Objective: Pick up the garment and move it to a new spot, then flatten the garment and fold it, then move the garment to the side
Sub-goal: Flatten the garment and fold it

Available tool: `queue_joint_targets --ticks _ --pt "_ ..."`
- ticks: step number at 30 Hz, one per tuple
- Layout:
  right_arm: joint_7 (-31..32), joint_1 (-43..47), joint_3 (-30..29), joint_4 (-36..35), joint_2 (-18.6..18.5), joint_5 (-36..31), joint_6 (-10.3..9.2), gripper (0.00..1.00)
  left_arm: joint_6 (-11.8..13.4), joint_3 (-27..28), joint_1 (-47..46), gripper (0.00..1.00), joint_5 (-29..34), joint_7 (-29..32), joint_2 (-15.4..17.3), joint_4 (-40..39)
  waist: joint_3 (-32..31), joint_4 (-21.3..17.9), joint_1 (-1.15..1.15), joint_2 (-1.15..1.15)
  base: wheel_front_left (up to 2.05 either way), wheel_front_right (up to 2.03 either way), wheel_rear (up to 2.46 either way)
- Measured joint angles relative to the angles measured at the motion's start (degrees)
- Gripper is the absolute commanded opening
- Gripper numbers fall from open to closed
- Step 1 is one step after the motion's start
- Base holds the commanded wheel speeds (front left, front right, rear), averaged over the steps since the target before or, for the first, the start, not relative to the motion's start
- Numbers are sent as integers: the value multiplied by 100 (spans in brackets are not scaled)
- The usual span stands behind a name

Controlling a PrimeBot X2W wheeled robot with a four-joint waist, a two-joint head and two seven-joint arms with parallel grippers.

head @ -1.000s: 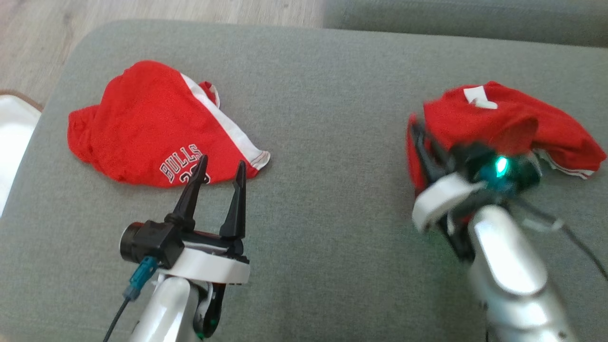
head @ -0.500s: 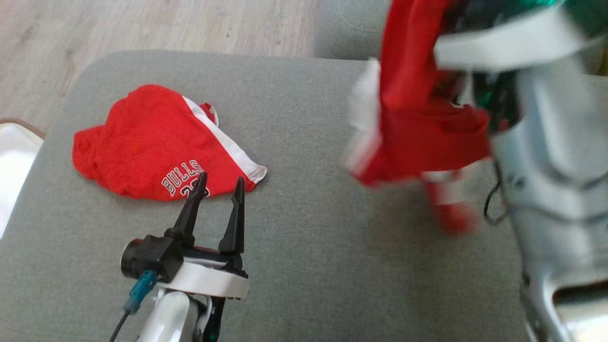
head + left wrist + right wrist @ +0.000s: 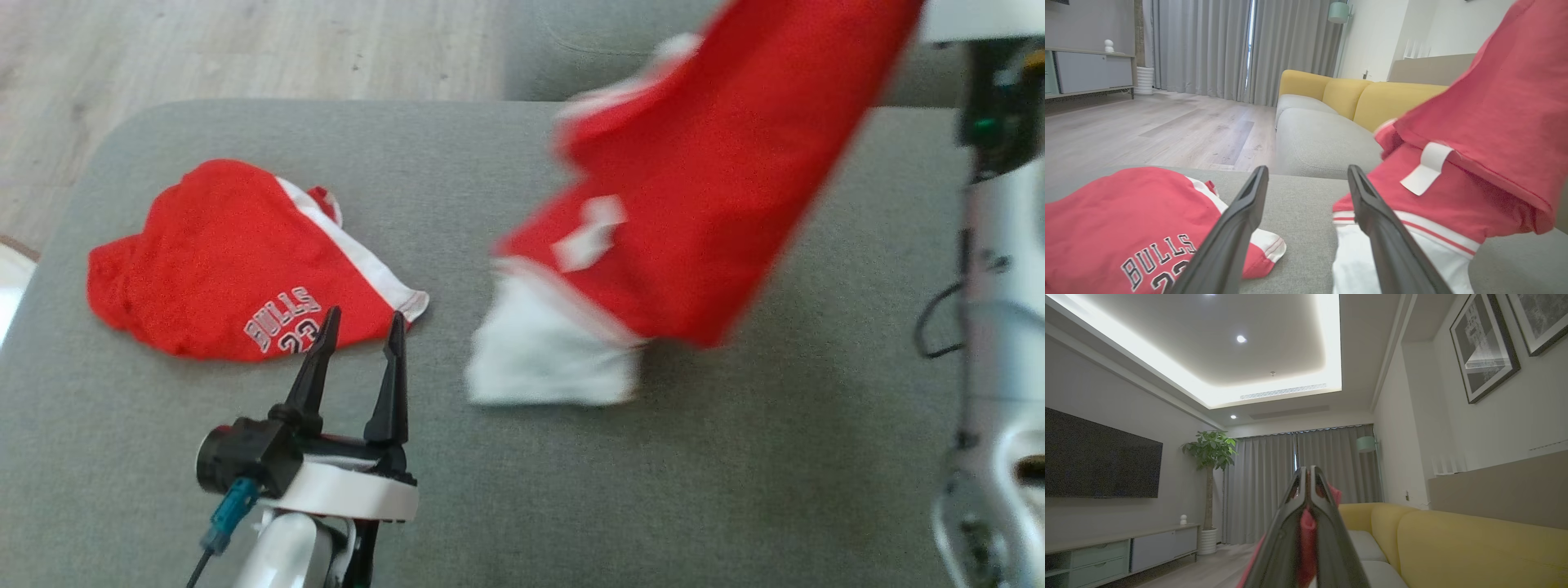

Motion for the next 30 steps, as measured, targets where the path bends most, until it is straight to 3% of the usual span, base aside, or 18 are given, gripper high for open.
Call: queue_joint_targets --ticks 7,11,15,21,22,26,30 --pt "244 -420 -32 549 -695 -510 0 0 -5 -138 -91 100 -104 0 -1 1 69 -61 0 0 0 0 0" --pt "198 -507 40 691 -712 -426 0 0 12 -148 -152 100 -151 0 -4 -14 120 -21 0 0 0 0 0" --pt "158 -460 708 917 -444 -224 0 0 16 -157 -151 100 -151 0 -7 5 172 19 0 0 0 0 0" --pt "289 -27 2451 1629 -108 374 0 0 13 -211 -158 100 -154 0 -7 65 265 178 0 0 0 0 0" --pt "394 77 2772 1771 -73 514 0 100 13 -232 -164 100 -154 0 -7 86 281 205 0 0 0 0 0" --pt "749 556 3988 2045 25 1194 0 100 13 -288 -220 100 -155 0 -7 147 325 287 0 0 0 0 0" --pt "882 737 4522 2074 64 1645 0 100 19 -277 -288 100 -203 0 -7 151 336 265 0 0 0 0 0"
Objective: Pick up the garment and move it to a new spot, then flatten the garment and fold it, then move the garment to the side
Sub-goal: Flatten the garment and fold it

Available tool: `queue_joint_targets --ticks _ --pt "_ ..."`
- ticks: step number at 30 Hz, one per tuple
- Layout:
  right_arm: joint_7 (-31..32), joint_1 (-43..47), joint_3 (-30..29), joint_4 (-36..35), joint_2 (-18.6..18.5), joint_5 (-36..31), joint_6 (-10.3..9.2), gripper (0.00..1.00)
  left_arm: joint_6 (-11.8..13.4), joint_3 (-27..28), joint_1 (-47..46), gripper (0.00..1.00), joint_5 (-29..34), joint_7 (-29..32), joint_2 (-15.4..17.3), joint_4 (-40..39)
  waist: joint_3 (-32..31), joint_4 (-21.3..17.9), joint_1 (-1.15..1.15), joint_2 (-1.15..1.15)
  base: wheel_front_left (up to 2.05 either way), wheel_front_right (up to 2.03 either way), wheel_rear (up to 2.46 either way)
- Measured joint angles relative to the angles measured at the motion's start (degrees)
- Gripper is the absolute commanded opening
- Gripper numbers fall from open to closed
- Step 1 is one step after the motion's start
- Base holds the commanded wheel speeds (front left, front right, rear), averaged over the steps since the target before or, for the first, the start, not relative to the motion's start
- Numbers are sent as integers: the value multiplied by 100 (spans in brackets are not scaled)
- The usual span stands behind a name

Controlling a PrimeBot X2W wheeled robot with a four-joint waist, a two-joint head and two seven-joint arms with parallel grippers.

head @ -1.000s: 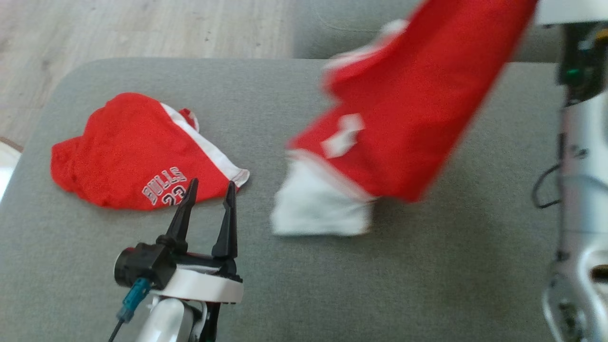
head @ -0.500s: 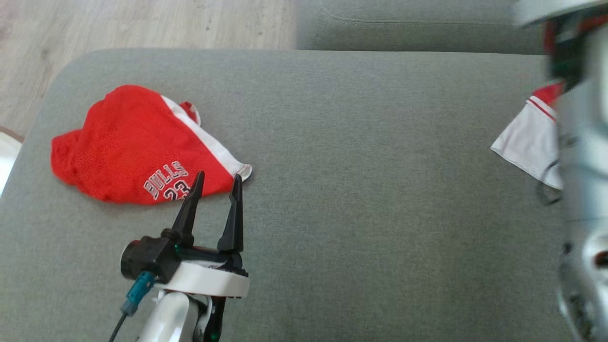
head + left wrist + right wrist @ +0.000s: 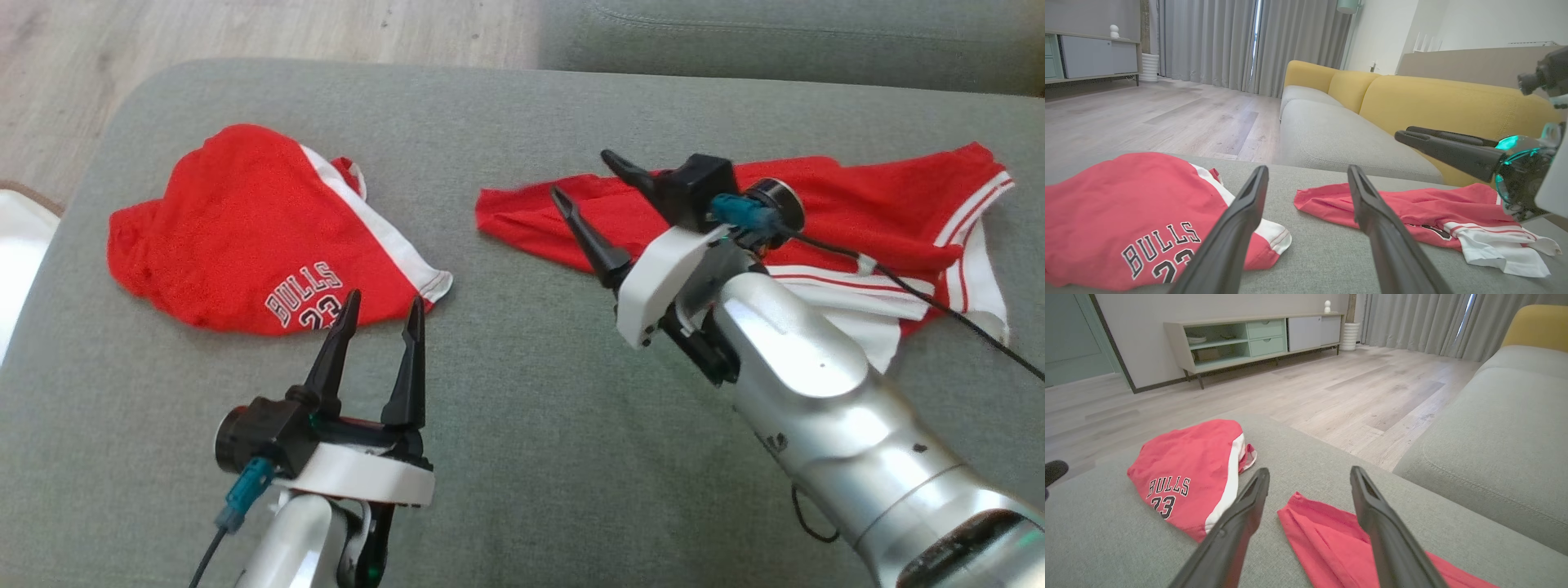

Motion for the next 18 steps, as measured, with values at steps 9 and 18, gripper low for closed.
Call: queue_joint_targets --ticks 9,18 --pt "-750 142 -1137 -360 -385 -167 0 100 52 137 10 100 -7 0 1 -132 -87 -347 0 0 0 0 0" --pt "-969 2123 -3523 -1918 -68 -1296 0 100 52 315 32 100 11 0 0 -467 -127 -912 0 0 0 0 0"
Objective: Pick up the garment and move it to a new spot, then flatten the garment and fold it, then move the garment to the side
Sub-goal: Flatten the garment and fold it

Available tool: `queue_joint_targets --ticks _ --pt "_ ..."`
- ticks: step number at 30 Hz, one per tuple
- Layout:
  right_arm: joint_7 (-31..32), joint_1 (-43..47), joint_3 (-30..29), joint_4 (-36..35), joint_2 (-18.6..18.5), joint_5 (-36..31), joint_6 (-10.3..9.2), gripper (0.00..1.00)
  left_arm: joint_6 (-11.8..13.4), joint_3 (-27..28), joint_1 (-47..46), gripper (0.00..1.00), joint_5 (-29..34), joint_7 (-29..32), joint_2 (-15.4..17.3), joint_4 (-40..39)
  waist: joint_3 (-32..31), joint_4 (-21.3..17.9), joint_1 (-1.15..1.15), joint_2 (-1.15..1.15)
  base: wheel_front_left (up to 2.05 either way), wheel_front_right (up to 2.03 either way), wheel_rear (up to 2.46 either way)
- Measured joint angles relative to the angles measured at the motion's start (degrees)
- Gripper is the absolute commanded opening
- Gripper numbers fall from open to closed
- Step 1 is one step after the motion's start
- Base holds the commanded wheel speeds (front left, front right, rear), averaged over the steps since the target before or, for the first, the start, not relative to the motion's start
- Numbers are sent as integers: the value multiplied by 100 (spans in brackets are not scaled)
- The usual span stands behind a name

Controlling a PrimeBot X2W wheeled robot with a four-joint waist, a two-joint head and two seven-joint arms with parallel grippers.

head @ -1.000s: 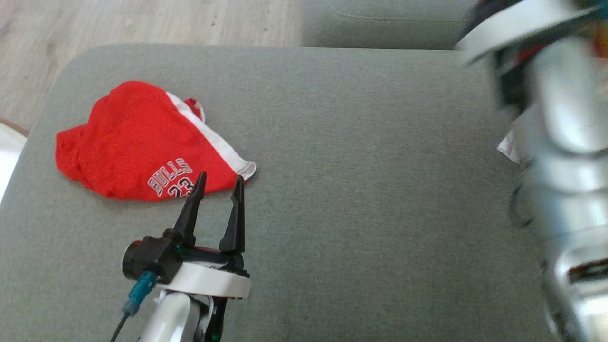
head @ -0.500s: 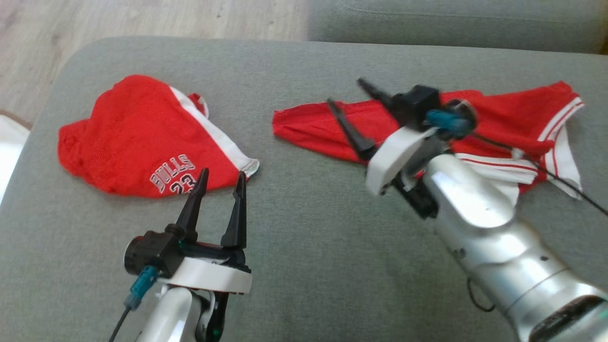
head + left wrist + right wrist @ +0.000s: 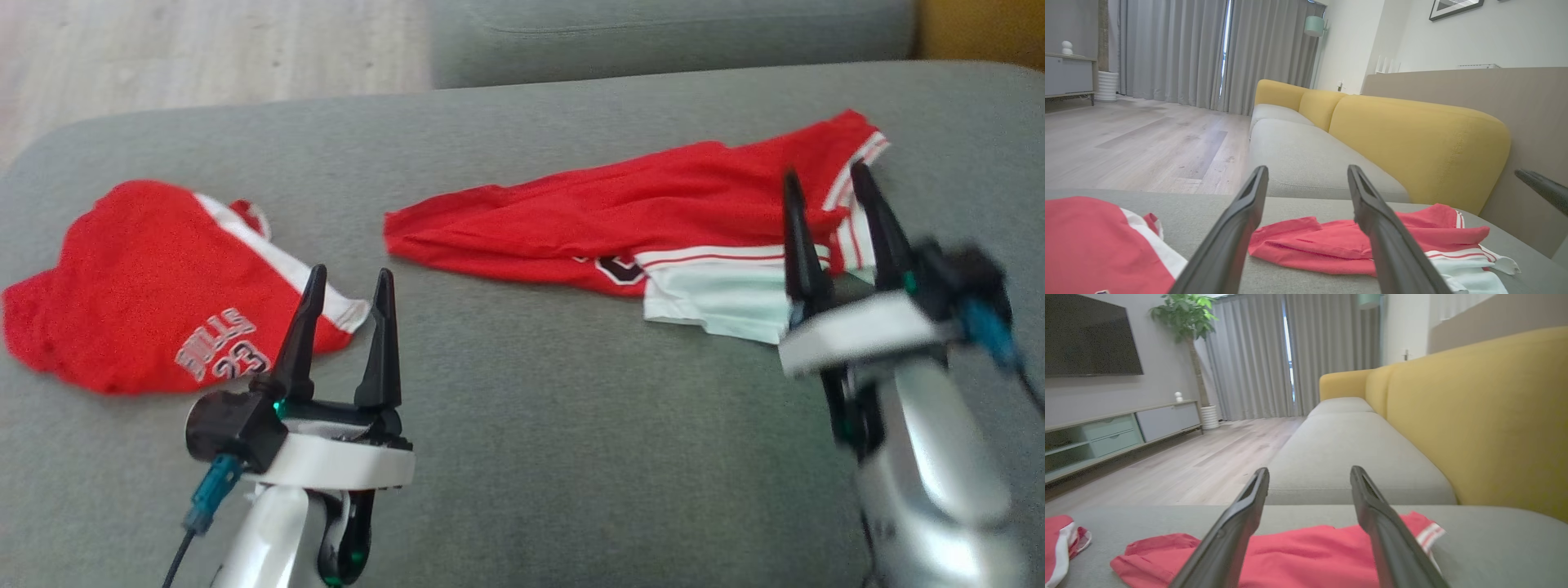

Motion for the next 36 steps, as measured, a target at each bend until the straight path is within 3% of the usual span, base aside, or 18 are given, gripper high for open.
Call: queue_joint_targets --ticks 4,8,19,26,36 --pt "-1 951 -559 -700 182 -92 0 100 -18 1 13 100 46 0 -1 -16 35 -190 0 0 0 0 0" --pt "0 1529 -609 -964 199 325 0 100 -55 5 19 100 58 0 -2 -13 58 -288 0 0 0 0 0" --pt "-1 1635 -820 -979 237 365 0 100 -105 -7 21 100 59 0 -1 21 131 -201 0 0 0 0 0" --pt "83 998 -1095 -345 238 322 0 100 -134 -58 14 100 58 0 -1 67 286 42 0 0 0 0 0" --pt "433 -247 -1777 1325 237 460 0 100 -153 -232 -23 100 57 0 -2 152 559 464 1 0 0 0 0"
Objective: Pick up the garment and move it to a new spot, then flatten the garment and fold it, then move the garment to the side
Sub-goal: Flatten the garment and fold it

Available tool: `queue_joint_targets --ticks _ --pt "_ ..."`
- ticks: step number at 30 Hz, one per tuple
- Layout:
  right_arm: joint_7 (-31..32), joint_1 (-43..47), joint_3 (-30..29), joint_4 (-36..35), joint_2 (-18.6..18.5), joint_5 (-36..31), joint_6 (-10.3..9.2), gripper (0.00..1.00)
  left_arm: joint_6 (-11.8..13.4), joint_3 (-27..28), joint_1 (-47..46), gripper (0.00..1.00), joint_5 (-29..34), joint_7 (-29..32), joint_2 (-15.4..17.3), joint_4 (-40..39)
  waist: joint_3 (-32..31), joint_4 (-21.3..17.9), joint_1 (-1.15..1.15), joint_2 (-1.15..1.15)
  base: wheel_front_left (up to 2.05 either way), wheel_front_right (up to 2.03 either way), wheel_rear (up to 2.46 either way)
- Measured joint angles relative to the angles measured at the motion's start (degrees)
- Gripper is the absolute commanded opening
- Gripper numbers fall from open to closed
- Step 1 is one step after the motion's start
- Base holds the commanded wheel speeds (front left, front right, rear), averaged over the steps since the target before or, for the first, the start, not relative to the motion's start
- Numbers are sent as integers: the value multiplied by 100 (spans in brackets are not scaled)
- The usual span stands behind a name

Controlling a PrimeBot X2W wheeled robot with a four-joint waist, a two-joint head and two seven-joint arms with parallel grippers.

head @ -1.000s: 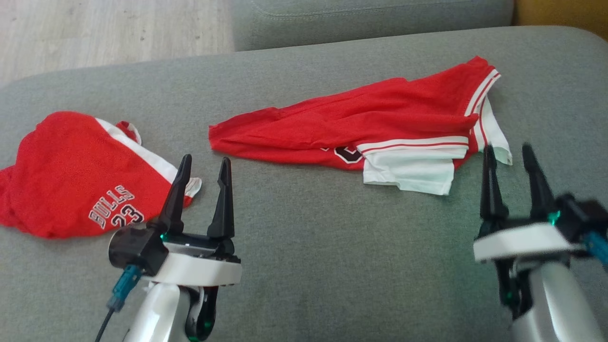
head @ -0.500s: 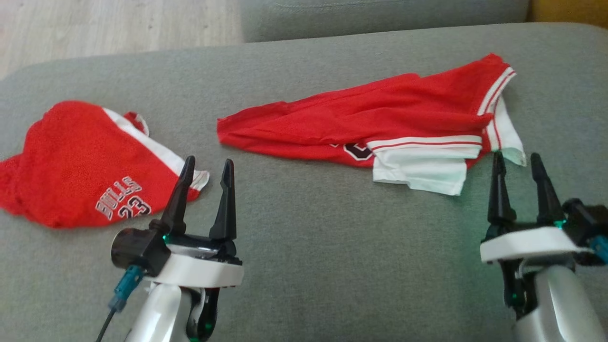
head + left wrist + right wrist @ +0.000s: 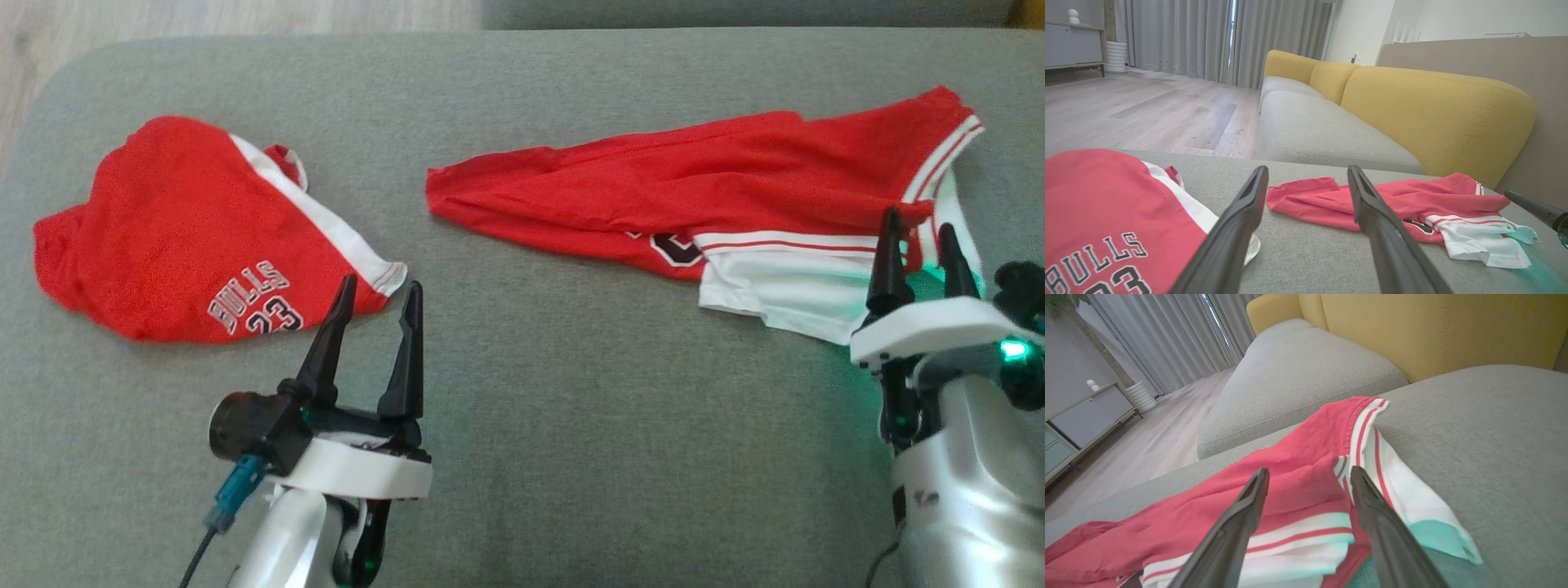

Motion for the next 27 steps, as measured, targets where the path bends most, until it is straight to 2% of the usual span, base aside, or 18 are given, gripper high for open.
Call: queue_joint_targets --ticks 10,11,12,13,14,21,26,27 --pt "-154 -716 -600 1070 -4 -285 0 100 -46 -155 -110 100 51 0 0 32 159 205 0 0 0 0 0" --pt "-178 -767 -636 1167 -9 -288 0 91 -47 -158 -111 100 51 0 -1 32 168 212 0 0 0 0 0" --pt "-193 -818 -642 1251 -12 -288 0 71 -48 -159 -111 100 51 0 -1 32 175 216 0 0 0 0 0" --pt "-208 -875 -636 1329 -11 -287 0 30 -48 -159 -112 100 51 0 -1 31 182 216 0 0 0 0 0" --pt "-220 -931 -622 1390 -11 -286 0 0 -48 -159 -112 100 51 0 -1 31 184 213 0 0 0 0 0" --pt "-411 -1128 -784 1328 -3 -75 0 0 -48 -151 -115 100 51 0 -1 35 116 144 0 0 0 0 0" --pt "-417 -1145 -1906 357 -3 -41 0 0 -48 -131 -113 100 45 0 -1 48 -21 60 0 0 0 0 0" --pt "-417 -1145 -1906 357 -3 -41 0 0 -48 -131 -113 100 45 0 -1 48 -21 60 0 0 0 0 0"
